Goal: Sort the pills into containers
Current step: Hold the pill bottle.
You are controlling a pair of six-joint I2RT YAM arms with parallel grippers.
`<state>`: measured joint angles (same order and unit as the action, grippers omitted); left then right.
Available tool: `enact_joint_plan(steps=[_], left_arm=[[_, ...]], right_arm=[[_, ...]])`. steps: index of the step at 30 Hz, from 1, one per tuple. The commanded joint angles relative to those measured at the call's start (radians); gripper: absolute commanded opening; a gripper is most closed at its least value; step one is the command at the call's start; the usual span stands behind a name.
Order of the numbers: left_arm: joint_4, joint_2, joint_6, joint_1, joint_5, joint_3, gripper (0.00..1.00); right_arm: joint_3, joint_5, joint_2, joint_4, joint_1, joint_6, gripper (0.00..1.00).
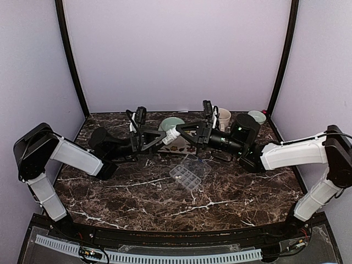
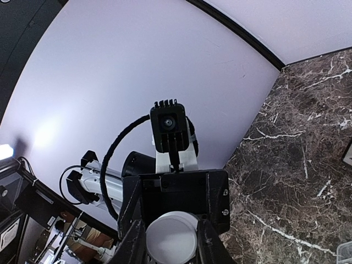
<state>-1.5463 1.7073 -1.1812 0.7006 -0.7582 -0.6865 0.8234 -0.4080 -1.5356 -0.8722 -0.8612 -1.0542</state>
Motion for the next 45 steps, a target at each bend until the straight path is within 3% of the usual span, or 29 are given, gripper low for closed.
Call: enact_joint_plan(steps=[1, 45], left_arm=[[-0.006, -0.013, 0.03, 0.008, 0.01, -0.001, 0.69], [0.065, -0.046, 0.096, 0.02, 0.109, 0.008, 0.27]], right_arm=[[-0.005, -0.002, -0.006, -0.079, 0.01, -0.011, 0.0], [0.003, 0.01, -0.046, -0.086, 0.008, -0.021, 0.0]])
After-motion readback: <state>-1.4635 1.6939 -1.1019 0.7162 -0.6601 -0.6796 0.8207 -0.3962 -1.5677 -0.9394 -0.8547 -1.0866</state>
